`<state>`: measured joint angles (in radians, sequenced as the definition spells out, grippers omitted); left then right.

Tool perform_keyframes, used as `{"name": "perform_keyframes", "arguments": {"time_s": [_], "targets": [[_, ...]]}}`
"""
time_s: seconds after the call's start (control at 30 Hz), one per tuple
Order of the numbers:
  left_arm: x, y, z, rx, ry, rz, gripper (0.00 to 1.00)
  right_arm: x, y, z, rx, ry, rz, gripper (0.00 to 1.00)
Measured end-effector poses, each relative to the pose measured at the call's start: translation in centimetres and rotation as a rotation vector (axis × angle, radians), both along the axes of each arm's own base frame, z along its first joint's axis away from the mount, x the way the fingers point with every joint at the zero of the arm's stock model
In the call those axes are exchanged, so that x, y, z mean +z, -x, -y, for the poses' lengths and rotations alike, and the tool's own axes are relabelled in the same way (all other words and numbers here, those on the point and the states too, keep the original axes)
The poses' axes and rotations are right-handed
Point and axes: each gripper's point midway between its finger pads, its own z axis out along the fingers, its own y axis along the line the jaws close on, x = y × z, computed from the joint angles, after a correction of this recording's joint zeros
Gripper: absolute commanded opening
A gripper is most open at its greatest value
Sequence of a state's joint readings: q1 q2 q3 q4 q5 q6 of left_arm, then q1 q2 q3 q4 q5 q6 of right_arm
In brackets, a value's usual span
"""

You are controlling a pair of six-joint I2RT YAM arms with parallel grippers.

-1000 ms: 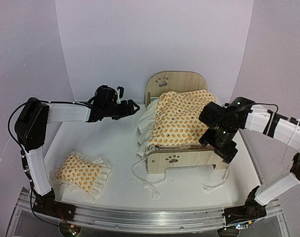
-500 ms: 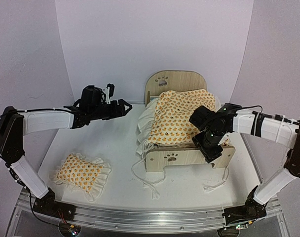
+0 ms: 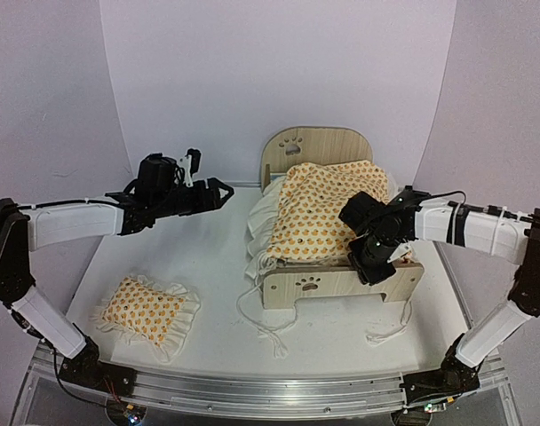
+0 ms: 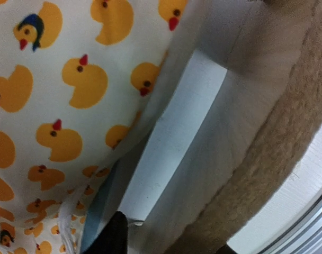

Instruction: Set up the pet bed

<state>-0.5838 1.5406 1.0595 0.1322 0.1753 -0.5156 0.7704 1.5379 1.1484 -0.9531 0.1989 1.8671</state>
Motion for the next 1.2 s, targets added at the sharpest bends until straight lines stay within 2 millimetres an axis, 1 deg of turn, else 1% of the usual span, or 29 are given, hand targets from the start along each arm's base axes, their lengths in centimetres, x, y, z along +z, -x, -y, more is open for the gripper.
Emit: {"name": "perform_keyframes", "arguments": {"time_s": [0.03, 0.1, 0.17, 0.23, 0.3, 0.33, 0.4, 0.47, 0.57, 0.6, 0.7, 0.8, 0.83, 0.87, 0.9, 0.93, 0.97, 1.0, 1.03, 1.1, 1.17, 1.2], "targets": [[0.2, 0.2, -0.2, 0.003, -0.001, 0.007, 0.81, 0.1, 0.0, -0.1, -0.017, -0.011, -0.002, 0.17], [0.7, 0.4, -0.6, 0.011, -0.005, 0.025, 0.82, 0.1, 0.3, 0.5, -0.07, -0.021, -0.028, 0.12], [1.1, 0.5, -0.9, 0.018, -0.01, 0.042, 0.82, 0.0, 1.1, 2.0, -0.111, -0.001, -0.064, 0.06], [1.2, 0.5, -1.0, 0.019, -0.022, 0.056, 0.82, 0.0, 2.1, 3.5, -0.088, 0.041, -0.099, 0.01], [1.1, 0.4, -1.1, 0.02, -0.035, 0.063, 0.82, 0.0, 2.9, 4.2, 0.037, 0.103, -0.112, 0.03], [1.1, 0.4, -1.2, 0.021, -0.042, 0.07, 0.82, 0.0, 3.0, 4.4, 0.1, 0.13, -0.106, 0.01], [1.1, 0.3, -1.2, 0.02, -0.051, 0.076, 0.82, 0.1, 2.5, 4.7, 0.217, 0.186, -0.072, 0.0], [0.7, 0.3, -1.1, 0.018, -0.059, 0.073, 0.8, 0.3, 1.6, 5.2, 0.327, 0.254, -0.033, 0.0], [-0.5, 0.2, -0.9, 0.006, -0.079, 0.051, 0.78, 0.4, -0.8, 6.5, 0.471, 0.381, 0.012, 0.0], [-0.7, 0.5, -0.5, -0.009, -0.079, 0.044, 0.78, 0.5, -2.2, 6.7, 0.504, 0.403, 0.031, 0.0], [-1.1, 1.2, 0.3, -0.055, -0.078, 0.027, 0.78, 0.7, -7.3, 8.4, 0.591, 0.477, 0.048, 0.0], [-1.1, 1.9, 1.0, -0.101, -0.071, 0.023, 0.78, 0.8, -12.5, 9.7, 0.682, 0.535, 0.07, 0.0], [-1.1, 2.3, 1.3, -0.121, -0.069, 0.021, 0.78, 0.8, -13.7, 10.0, 0.707, 0.542, 0.076, 0.0], [-1.2, 2.6, 1.6, -0.143, -0.068, 0.017, 0.78, 1.0, -15.5, 10.2, 0.744, 0.553, 0.094, 0.0], [-1.2, 2.9, 1.9, -0.159, -0.067, 0.017, 0.77, 1.0, -16.5, 10.3, 0.772, 0.564, 0.104, 0.0], [-1.3, 3.3, 2.3, -0.18, -0.072, 0.02, 0.77, 1.0, -17.7, 10.5, 0.8, 0.58, 0.119, 0.02], [-1.4, 3.8, 2.6, -0.199, -0.08, 0.019, 0.77, 1.0, -18.6, 10.8, 0.822, 0.599, 0.131, 0.08], [-1.5, 4.4, 3.0, -0.216, -0.088, 0.018, 0.77, 1.1, -19.1, 10.8, 0.845, 0.613, 0.143, 0.2], [-1.6, 4.9, 3.4, -0.232, -0.098, 0.02, 0.77, 1.1, -19.6, 11.4, 0.854, 0.623, 0.148, 0.3], [-1.3, 5.7, 3.6, -0.248, -0.113, 0.029, 0.77, 1.2, -20.0, 12.3, 0.911, 0.677, 0.129, 0.52], [-0.3, 6.2, 3.5, -0.244, -0.123, 0.059, 0.78, 1.4, -19.5, 13.3, 0.972, 0.747, 0.067, 0.69], [0.6, 6.2, 3.0, -0.228, -0.127, 0.084, 0.79, 1.7, -19.4, 13.7, 0.986, 0.768, 0.045, 0.76]]}}
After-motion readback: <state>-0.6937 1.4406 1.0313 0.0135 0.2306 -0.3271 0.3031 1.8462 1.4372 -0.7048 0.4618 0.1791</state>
